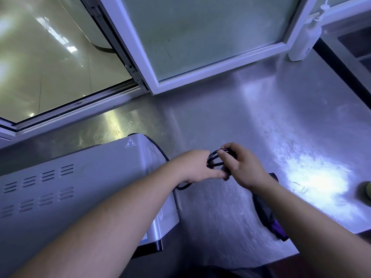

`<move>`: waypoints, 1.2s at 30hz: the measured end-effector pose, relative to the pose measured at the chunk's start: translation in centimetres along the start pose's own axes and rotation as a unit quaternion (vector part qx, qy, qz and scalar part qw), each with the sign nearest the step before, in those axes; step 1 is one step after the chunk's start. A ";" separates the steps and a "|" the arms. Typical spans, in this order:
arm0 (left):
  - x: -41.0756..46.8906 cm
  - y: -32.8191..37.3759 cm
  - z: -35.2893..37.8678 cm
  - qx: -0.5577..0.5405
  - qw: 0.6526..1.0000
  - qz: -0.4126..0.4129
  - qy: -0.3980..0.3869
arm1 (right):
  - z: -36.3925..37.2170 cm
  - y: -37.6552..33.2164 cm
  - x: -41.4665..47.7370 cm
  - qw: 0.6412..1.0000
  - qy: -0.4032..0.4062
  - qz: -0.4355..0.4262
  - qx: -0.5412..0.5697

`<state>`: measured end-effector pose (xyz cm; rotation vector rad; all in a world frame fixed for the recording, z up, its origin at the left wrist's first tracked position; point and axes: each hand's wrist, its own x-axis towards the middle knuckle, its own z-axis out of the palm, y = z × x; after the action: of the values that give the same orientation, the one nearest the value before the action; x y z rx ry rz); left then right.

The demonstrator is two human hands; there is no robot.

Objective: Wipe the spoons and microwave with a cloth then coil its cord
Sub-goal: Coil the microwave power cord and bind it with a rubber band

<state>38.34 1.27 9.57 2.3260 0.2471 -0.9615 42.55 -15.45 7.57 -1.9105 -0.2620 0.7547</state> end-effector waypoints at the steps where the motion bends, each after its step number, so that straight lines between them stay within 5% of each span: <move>1: 0.2 -0.3 0.1 0.029 1.000 0.004 -0.001 | 0.0 0.4 0.1 1.000 -0.001 0.003 -0.004; 7: 1.3 -1.4 0.8 0.154 0.988 0.002 0.009 | -0.4 4.2 2.1 0.996 0.032 0.051 0.065; 12: 2.3 -1.7 1.3 0.186 0.982 -0.024 -0.014 | -2.6 10.5 5.5 0.977 0.119 0.122 -0.129; 20: 4.6 -2.7 2.1 0.168 0.983 -0.065 -0.022 | -2.3 14.9 9.0 0.948 0.062 0.111 -0.292; 27: 5.6 -2.8 2.0 0.128 0.989 -0.067 -0.032 | -1.2 15.3 10.3 0.931 0.098 0.081 -0.341; 33: 6.2 -3.1 2.3 0.096 0.993 -0.056 -0.027 | -0.8 15.4 10.1 0.898 -0.004 0.049 -0.436; 36: 6.3 -3.4 2.4 0.096 0.994 -0.054 -0.014 | -0.6 14.9 9.9 0.914 0.005 0.045 -0.402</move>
<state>40.20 2.19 2.34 2.4927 0.2841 -1.1128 48.46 -17.81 -9.11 -2.7169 -0.5440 0.7598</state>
